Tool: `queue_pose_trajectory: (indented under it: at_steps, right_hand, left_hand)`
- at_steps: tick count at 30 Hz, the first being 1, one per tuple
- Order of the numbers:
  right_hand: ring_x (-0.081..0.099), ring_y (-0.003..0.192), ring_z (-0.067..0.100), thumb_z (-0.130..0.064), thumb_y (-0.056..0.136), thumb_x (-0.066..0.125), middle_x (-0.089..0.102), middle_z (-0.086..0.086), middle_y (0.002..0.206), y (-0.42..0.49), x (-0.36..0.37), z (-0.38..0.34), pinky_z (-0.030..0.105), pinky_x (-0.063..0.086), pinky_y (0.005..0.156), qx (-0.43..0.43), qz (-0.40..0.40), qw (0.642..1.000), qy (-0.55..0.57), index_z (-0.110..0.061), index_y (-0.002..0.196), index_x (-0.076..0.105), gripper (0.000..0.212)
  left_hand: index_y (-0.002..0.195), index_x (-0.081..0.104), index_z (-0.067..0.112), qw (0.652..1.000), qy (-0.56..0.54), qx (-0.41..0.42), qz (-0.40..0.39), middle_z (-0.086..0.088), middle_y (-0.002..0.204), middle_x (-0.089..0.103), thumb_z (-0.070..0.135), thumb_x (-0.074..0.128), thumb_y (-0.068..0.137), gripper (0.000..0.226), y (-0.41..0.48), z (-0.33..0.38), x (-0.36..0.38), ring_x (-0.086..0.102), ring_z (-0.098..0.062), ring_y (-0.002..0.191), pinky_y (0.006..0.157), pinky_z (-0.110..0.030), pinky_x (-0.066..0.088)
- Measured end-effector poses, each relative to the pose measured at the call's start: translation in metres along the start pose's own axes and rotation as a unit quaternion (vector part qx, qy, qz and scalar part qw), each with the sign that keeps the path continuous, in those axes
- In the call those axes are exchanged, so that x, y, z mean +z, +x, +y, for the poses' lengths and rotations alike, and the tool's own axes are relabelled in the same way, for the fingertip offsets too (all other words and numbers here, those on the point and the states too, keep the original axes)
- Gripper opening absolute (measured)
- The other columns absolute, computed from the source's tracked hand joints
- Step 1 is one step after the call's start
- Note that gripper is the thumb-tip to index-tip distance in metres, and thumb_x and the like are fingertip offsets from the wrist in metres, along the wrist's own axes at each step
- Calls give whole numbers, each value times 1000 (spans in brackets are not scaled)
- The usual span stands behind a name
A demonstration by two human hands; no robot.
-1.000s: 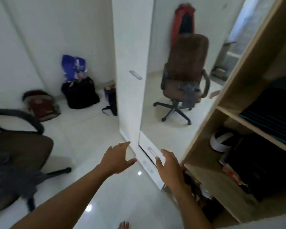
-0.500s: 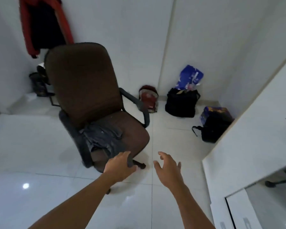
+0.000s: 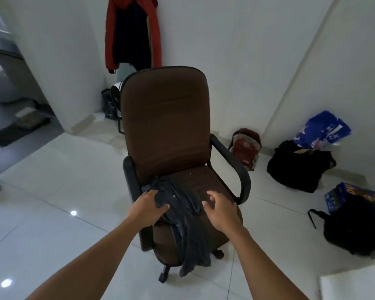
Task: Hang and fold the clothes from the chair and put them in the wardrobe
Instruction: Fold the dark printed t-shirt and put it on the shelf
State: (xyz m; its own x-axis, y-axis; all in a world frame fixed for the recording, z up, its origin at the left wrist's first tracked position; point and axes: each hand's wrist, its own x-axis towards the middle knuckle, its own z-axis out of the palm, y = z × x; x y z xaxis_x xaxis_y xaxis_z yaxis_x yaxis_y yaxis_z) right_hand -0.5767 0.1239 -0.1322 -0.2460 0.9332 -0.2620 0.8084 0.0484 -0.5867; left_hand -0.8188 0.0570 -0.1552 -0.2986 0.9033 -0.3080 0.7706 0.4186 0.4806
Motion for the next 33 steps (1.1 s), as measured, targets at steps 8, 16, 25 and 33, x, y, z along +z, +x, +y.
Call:
queue_pose_trajectory:
  at_steps: [8, 16, 25, 33]
  right_hand:
    - [48, 134, 17, -42, 100, 52, 55, -6, 140, 168, 30, -5, 59, 9, 121, -47, -120, 990, -62, -30, 143, 45, 45]
    - [49, 133, 20, -44, 99, 51, 50, -5, 145, 314, 131, 51, 56, 25, 117, -45, -330, 931, -151, -32, 142, 46, 45]
    - [22, 150, 27, -33, 100, 55, 8, 1, 166, 371, 239, 100, 42, 29, 120, -30, -426, 886, -179, -28, 145, 48, 46]
    - [32, 146, 24, -36, 103, 49, 20, 2, 164, 370, 213, 135, 35, 30, 116, 36, -375, 903, -208, -8, 152, 37, 58]
  left_hand:
    - [150, 36, 21, 995, -43, -85, -5, -3, 147, 47, 58, 59, 88, 76, 118, -11, 28, 51, -23, 129, 95, -34, 48]
    - [145, 44, 19, 950, -175, -255, -44, -7, 148, 41, 46, 66, 87, 68, 215, -25, 120, 49, -27, 129, 105, -35, 43]
    - [140, 52, 31, 894, -202, -380, -122, -9, 160, 19, 51, 62, 90, 55, 265, -79, 219, 28, -34, 143, 118, -42, 29]
    - [136, 54, 14, 902, -175, -369, -141, -7, 149, 38, 54, 59, 90, 61, 240, -81, 225, 47, -26, 128, 106, -42, 44]
